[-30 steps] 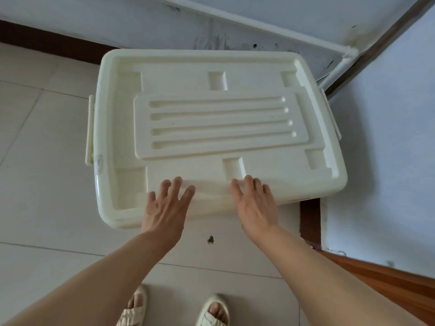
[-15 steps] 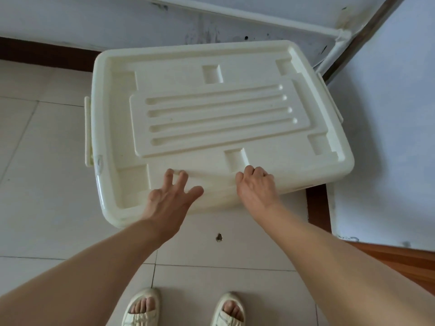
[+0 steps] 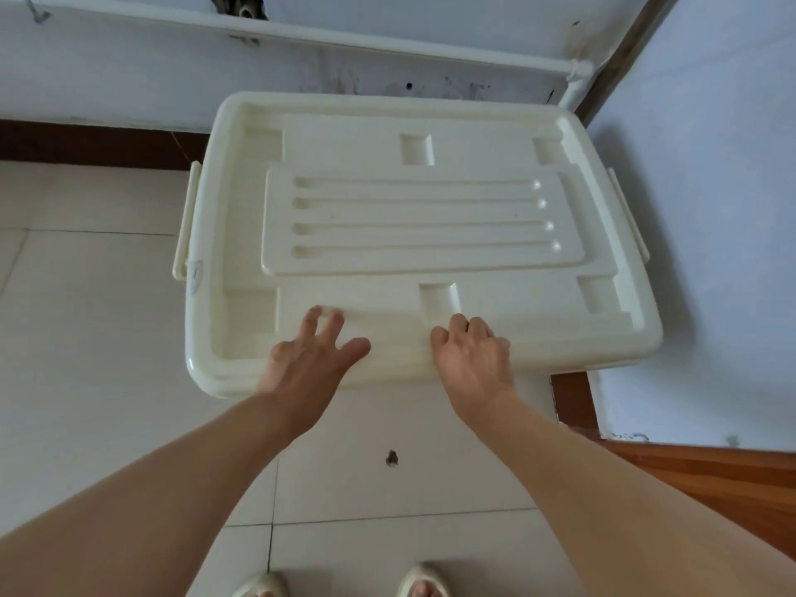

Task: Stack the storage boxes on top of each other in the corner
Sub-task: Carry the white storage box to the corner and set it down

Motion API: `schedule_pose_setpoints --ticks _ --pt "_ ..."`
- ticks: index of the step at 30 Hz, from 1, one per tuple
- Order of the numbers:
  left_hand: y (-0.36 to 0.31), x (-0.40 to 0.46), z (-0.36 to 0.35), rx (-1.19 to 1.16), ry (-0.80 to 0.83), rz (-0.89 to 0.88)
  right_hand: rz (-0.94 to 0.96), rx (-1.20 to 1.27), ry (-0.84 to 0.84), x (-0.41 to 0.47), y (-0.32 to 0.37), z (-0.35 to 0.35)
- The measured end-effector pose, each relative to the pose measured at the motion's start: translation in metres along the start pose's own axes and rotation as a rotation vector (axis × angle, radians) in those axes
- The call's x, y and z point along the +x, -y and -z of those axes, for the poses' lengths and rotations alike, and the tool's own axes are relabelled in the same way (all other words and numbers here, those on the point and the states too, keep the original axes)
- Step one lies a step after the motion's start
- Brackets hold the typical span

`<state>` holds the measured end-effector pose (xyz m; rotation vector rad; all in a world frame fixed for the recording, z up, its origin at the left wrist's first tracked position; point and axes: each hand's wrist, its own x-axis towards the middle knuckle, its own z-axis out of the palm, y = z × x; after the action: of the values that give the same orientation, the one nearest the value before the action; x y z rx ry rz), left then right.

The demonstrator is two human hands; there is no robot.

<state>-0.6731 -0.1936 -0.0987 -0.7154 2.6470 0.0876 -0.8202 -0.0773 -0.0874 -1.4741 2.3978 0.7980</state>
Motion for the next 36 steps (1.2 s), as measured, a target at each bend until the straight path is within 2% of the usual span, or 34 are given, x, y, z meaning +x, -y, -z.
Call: schedule_pose_setpoints --ticks 17,23,28,36 --pt "0.005 0.038 0.021 0.053 -0.021 0.018 -0.115 0.096 -0.046 0.029 -0.005 -0.001" --pt "-0.004 0.034 0.023 0.109 -0.002 0.093 -0.044 0.074 -0.099 0.017 -0.025 -0.008" --pt "-0.015 0.037 0.028 0.118 0.005 0.1 -0.151 0.051 -0.021 0.005 -0.059 -0.022" --pt "-0.016 0.039 0.026 0.124 -0.034 0.114 -0.164 0.063 0.008 0.01 -0.058 -0.022"
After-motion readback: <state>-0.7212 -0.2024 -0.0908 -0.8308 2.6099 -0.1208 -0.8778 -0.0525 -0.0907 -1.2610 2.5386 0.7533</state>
